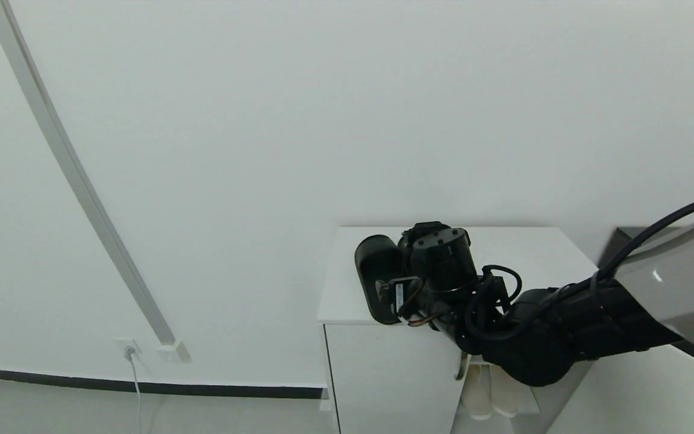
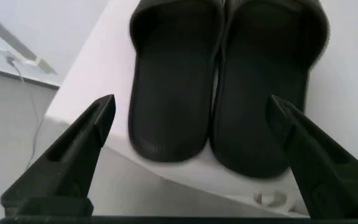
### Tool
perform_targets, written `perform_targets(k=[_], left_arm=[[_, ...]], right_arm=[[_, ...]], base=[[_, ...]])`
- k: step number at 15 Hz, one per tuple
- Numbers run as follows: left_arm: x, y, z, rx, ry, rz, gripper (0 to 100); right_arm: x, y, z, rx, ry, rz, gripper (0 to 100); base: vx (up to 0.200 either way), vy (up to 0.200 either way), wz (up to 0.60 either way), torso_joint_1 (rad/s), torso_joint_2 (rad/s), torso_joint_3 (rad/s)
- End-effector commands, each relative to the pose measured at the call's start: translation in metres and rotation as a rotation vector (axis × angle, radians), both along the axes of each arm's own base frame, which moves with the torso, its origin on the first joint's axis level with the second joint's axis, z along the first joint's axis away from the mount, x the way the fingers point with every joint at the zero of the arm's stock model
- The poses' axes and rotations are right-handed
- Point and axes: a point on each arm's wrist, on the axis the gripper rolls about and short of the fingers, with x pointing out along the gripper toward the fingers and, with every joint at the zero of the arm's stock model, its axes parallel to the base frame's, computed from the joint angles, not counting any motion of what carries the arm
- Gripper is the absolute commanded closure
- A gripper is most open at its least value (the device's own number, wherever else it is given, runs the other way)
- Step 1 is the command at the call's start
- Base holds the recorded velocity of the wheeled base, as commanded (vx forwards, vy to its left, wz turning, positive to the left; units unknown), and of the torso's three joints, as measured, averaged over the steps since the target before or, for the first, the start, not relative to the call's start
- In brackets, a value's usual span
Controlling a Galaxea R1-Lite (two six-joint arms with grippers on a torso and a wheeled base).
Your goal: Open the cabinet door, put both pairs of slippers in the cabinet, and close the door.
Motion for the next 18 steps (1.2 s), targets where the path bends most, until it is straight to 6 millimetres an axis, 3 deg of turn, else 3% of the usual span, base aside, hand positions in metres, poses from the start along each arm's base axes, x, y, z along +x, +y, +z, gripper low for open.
perform_targets(k=[1,7,18], left_arm=[[0.0,0.0,0.0,0.0,0.001,0.0,100],[0.0,0.0,0.0,-0.002,0.001,0.0,100],[0.0,0.0,0.0,-0.002,0.001,0.0,100]], right_arm=[[0.005,0.004,-0.018,-0.011,0.004,-0.018,0],[0.036,0.01,-0.052,0.0,-0.038,-0.058,0],[0.092,0.021,-0.068,-0.028,-0.153,-0.082,0]], base=[[0.2,0.0,0.0,0.002,0.0,0.007],[0.0,0.0,0.0,0.0,0.0,0.0],[0.0,0.0,0.0,0.0,0.0,0.0]])
